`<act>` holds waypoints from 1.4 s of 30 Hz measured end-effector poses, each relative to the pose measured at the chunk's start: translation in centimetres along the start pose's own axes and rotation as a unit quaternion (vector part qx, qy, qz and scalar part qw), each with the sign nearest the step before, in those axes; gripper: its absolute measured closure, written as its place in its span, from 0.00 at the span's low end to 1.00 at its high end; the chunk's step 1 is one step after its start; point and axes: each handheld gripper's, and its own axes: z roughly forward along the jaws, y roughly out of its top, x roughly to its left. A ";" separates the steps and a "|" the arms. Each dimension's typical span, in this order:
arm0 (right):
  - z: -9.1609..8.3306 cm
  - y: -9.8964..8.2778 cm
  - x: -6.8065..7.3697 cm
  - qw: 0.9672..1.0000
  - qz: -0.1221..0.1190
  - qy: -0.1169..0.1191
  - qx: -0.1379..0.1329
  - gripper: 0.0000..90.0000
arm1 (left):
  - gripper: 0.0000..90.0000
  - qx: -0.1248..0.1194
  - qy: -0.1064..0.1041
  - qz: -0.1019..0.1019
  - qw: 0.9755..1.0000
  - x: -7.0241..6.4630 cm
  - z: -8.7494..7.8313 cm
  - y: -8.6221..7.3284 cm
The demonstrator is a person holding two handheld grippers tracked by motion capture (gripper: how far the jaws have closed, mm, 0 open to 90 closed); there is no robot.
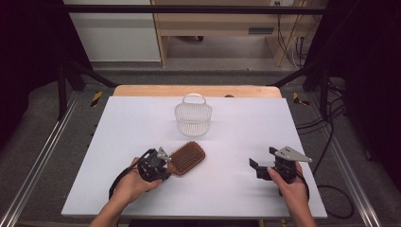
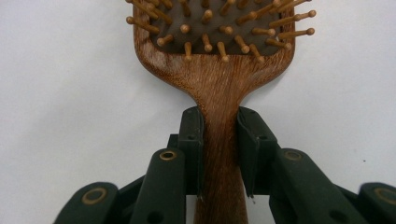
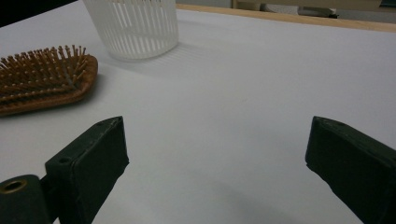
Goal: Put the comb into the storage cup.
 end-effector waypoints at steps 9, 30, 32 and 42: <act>-0.2 0.2 0.6 1.000 0.002 0.009 -0.009 0.07 | 0.81 -0.078 0.039 -0.001 0.996 -0.5 -1.0 -0.2; 3.1 2.2 5.9 0.988 0.072 0.136 -0.018 0.06 | 0.81 -0.170 0.053 0.001 0.984 -2.4 -1.3 -0.2; 3.6 2.5 6.4 0.987 0.076 0.142 -0.018 0.07 | 0.81 -0.171 0.050 0.001 0.984 -2.4 -1.3 -0.3; 5.9 3.6 8.8 0.981 0.084 0.175 -0.013 0.09 | 0.81 -0.188 0.054 0.000 0.981 -2.6 -1.8 -0.2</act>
